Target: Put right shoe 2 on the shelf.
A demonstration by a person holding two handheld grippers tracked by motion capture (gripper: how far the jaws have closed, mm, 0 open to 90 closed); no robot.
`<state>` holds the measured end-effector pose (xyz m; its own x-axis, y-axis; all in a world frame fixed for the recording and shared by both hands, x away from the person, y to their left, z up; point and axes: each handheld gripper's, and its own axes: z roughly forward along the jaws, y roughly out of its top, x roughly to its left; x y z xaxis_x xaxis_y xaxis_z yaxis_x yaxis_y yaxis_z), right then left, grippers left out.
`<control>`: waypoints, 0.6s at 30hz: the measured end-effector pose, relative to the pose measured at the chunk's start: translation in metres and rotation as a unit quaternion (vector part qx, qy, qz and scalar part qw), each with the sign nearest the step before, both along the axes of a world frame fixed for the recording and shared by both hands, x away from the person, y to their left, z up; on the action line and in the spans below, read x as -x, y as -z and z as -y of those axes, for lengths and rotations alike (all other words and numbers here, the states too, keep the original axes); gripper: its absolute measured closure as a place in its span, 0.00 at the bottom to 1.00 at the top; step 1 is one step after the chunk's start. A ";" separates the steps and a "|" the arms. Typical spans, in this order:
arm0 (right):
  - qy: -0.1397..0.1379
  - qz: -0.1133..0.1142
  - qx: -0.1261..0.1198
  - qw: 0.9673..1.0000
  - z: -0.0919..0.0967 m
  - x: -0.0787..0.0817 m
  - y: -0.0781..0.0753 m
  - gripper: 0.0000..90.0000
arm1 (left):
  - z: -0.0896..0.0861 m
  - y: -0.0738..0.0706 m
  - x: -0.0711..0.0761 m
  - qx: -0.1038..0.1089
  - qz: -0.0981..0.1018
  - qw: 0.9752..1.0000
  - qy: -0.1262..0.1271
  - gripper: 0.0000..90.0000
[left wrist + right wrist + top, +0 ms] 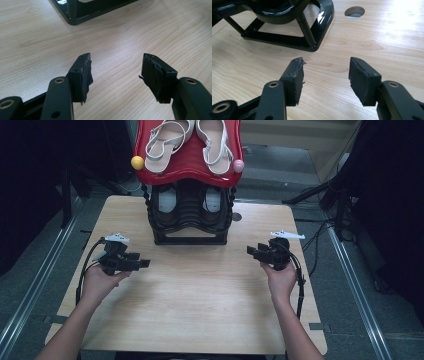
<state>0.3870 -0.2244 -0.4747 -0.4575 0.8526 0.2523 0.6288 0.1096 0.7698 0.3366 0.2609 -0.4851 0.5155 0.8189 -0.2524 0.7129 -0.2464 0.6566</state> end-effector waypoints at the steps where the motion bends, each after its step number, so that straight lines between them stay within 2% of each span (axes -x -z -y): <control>1: 0.001 0.001 -0.001 1.000 0.000 0.001 0.001 0.52 | 0.000 0.000 0.000 0.000 0.001 1.000 0.000 0.46; 7: 0.002 -0.010 -0.001 1.000 -0.001 0.002 0.011 0.52 | 0.000 0.000 0.001 -0.006 0.008 1.000 0.003 0.46; 14: -0.001 -0.010 0.010 1.000 -0.003 0.002 0.014 0.52 | 0.001 0.000 0.000 -0.011 0.008 1.000 0.003 0.46; 18: 0.001 -0.006 0.004 1.000 -0.002 0.005 0.015 0.52 | 0.001 0.001 0.000 -0.012 0.009 1.000 0.003 0.46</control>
<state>0.3823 -0.2228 -0.4900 -0.4524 0.8556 0.2515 0.6379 0.1134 0.7617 0.3368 0.2601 -0.4856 0.5250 0.8213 -0.2231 0.6990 -0.2665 0.6636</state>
